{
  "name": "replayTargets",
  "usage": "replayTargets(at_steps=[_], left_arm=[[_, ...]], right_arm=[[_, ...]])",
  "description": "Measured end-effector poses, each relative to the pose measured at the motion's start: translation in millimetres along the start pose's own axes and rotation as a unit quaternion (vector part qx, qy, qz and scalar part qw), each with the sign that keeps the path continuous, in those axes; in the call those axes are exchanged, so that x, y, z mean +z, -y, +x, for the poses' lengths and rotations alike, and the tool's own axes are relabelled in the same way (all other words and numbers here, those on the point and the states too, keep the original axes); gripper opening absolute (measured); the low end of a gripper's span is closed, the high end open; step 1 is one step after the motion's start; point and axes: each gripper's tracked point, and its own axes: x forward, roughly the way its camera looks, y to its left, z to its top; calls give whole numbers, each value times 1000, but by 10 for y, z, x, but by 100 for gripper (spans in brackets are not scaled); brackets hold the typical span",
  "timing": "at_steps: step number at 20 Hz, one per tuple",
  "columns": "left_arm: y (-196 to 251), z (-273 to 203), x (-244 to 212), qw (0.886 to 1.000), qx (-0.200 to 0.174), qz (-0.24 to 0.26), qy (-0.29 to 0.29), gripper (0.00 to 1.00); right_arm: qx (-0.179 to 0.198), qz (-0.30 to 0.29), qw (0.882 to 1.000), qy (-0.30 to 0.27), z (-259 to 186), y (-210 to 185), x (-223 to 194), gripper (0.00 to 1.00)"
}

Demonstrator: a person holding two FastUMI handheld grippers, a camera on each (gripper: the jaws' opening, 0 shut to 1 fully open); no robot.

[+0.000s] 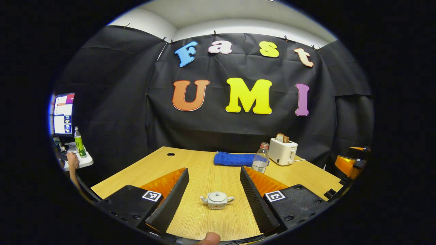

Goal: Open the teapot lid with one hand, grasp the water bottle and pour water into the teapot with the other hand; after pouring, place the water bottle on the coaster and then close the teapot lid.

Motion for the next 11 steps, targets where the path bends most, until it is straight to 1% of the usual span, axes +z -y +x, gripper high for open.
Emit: replayTargets(at_steps=[1,2,3,6,7,9,10,11], left_arm=[[33,-8,7,1000,-4,5,2,95],[63,-4,7,1000,-7,12,4,95],[71,-16,1,1000,-9,20,5,95],[125,-28,16,999,-13,34,11,95],[152,-10,-7,999,-17,36,10,94],[163,-12,-37,999,-18,40,7,94],[153,-7,-39,999,-17,41,5,94],[151,3,-51,999,-16,41,4,94]], right_arm=[[-1,-1,1000,-3,13,-1,-16,95],[-3,-4,1000,-4,29,1,-27,98],[-5,-6,1000,-3,33,7,-24,95],[-4,-7,1000,1,38,-24,-16,95],[-4,-8,1000,0,47,-26,-22,98],[-4,-10,1000,-4,73,-31,-52,92],[-5,-9,1000,-6,92,-28,-70,95],[-5,-9,1000,-7,98,-31,-76,95]])
